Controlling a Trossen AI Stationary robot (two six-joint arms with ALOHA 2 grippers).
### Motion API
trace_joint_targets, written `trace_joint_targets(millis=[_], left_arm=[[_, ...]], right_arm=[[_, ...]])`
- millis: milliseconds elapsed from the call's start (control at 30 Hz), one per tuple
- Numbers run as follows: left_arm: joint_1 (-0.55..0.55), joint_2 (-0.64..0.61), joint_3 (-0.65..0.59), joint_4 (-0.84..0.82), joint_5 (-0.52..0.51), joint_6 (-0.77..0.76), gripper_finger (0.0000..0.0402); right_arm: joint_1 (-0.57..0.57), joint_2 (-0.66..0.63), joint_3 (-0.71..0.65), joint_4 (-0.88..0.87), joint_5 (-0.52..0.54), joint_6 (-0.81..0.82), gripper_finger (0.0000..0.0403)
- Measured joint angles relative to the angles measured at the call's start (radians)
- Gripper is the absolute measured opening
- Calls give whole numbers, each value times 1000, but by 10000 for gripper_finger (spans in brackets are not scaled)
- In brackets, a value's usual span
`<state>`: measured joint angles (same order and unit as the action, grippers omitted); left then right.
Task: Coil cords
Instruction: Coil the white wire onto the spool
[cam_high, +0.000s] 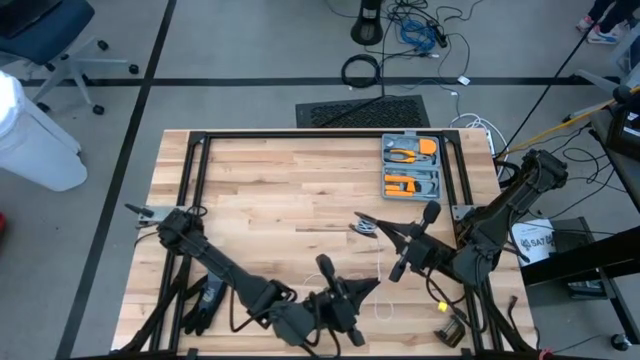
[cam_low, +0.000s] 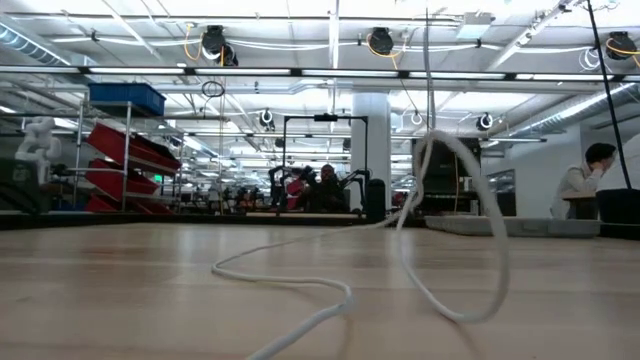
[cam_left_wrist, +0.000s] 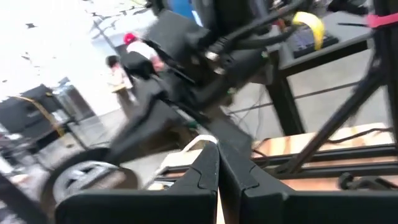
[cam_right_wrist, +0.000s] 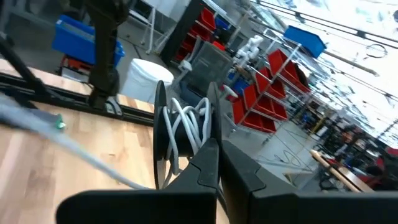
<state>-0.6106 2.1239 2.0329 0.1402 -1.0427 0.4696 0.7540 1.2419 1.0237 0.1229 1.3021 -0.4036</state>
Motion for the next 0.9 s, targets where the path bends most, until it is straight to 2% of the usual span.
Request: trace_joint_targets(millis=[233,433,900], left_arm=[[-8,-1,38,1,-206,162,0],[-22,-1,46,1,-453,344,0],[-84,-28,46,-49,-470,356,0]], right_arm=[[0,0,0,-18,-75,0,0],[0,0,0,-43,-132,-1,0],[133,-111,0,-48,-132,102,0]])
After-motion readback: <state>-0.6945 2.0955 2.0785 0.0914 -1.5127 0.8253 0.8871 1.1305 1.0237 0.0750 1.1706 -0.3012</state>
